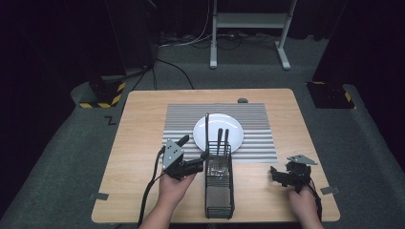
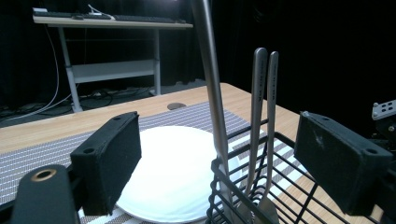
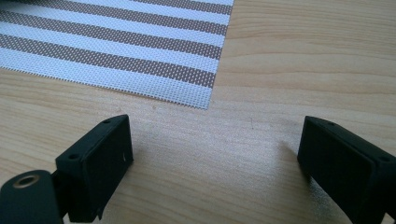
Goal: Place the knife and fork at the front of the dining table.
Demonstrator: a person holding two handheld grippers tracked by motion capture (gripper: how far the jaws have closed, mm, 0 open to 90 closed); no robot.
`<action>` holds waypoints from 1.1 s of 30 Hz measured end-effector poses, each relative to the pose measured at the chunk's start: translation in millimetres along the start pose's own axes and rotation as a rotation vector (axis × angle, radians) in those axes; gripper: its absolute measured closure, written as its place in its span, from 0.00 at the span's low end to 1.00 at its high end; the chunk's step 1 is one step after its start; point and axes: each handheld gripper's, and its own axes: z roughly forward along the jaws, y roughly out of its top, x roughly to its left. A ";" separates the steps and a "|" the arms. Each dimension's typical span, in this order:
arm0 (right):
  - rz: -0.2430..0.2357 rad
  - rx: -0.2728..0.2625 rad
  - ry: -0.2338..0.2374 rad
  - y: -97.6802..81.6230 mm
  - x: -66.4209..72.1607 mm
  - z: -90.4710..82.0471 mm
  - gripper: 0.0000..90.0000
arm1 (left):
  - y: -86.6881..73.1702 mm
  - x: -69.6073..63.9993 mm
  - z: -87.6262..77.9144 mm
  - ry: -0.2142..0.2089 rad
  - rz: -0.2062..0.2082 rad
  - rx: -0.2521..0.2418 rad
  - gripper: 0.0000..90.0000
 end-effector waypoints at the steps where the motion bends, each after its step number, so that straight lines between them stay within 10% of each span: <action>1: 0.000 0.000 0.000 0.0 0.0 0.0 0.11 | 1.1 -0.5 1.3 -0.001 0.002 0.003 0.16; 18: 0.000 -0.001 0.001 0.0 0.0 0.1 0.11 | 11.1 -1.2 17.6 0.015 -0.009 0.011 0.30; 33: -0.002 -0.001 0.001 0.0 -0.1 0.1 0.11 | 2.8 -8.8 36.9 0.085 -0.018 0.045 0.78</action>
